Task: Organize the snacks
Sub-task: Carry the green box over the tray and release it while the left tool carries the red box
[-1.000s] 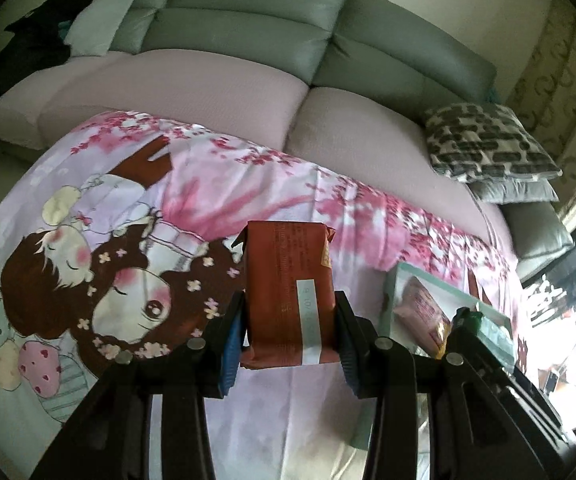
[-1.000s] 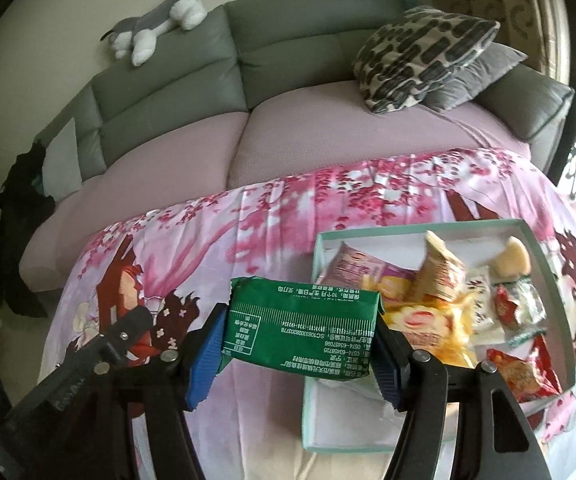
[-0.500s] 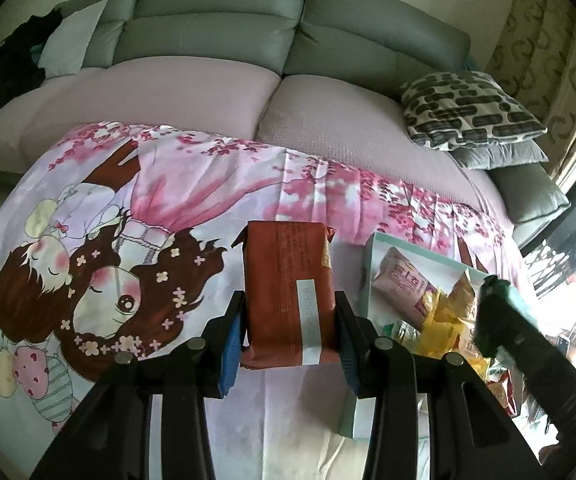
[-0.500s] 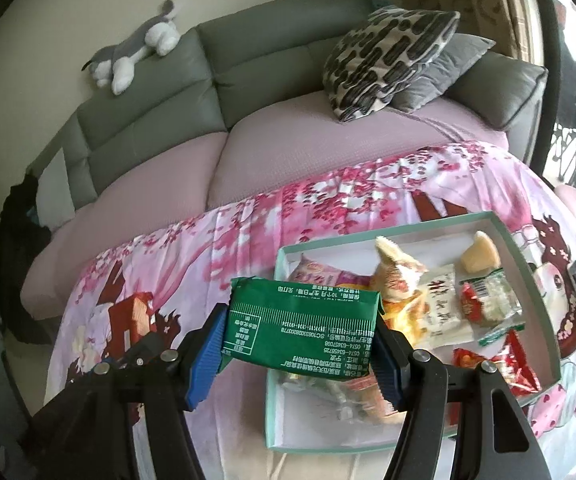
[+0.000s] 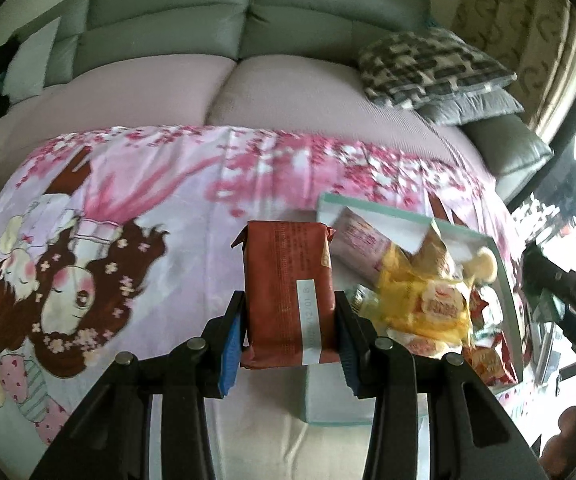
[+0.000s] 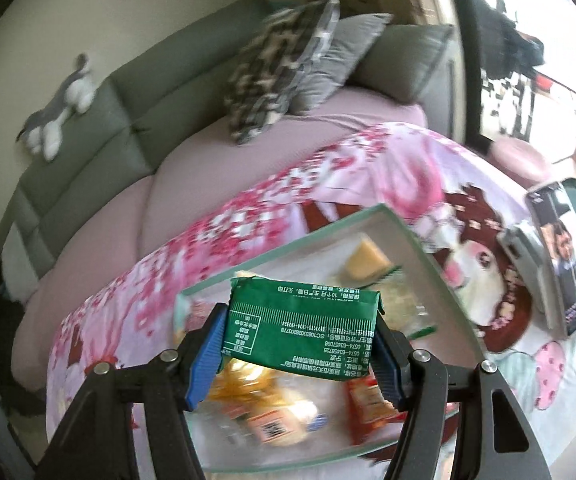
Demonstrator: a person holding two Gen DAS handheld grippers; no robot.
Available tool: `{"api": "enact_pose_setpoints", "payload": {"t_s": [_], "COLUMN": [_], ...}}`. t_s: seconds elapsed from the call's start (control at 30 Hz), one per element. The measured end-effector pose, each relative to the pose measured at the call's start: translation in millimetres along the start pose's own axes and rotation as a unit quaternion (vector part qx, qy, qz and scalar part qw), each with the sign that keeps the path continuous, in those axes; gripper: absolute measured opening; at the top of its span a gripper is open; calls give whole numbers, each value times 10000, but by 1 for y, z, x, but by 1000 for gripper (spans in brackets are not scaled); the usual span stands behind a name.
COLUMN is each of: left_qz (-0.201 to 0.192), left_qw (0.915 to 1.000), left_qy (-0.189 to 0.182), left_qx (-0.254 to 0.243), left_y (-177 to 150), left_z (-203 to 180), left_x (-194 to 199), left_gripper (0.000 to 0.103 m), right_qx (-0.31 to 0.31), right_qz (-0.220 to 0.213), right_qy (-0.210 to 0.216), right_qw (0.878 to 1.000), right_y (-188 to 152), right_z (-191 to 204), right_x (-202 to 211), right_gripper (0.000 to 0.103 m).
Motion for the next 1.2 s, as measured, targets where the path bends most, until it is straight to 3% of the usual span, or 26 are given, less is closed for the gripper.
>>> {"api": "enact_pose_setpoints", "payload": {"t_s": [0.37,0.67,1.1,1.2], "left_qz": [370,419,406,346], "left_qw": [9982,9990,9988,9990], "left_qy": [-119,-153,-260,-245], "left_qx": [-455,-89,49,122], "left_y": [-21,-18,-16,-12], "left_z": [-36,-18,-16,-12], "left_x": [-19,-21,-17,-13], "left_gripper": [40,40,40,44], "right_qx": [-224,-90,-8,6], "right_qz": [480,909,994,961], "right_qy": [-302,-356,-493,-486], "right_qw": [9981,9952,9938,9942], "right_y": [-11,-33,-36,-34], "right_z": [-38,-34,-35,-33], "right_x": [-29,-56,-61,-58], "right_gripper": [68,68,70,70]}}
Point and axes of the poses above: each gripper's, at about its wrist camera, not at the fingertips, and x roughly against the way its jaws point, z to its left, y to its top, the point moved 9 cm from there along -x, roughly the way its jaws point
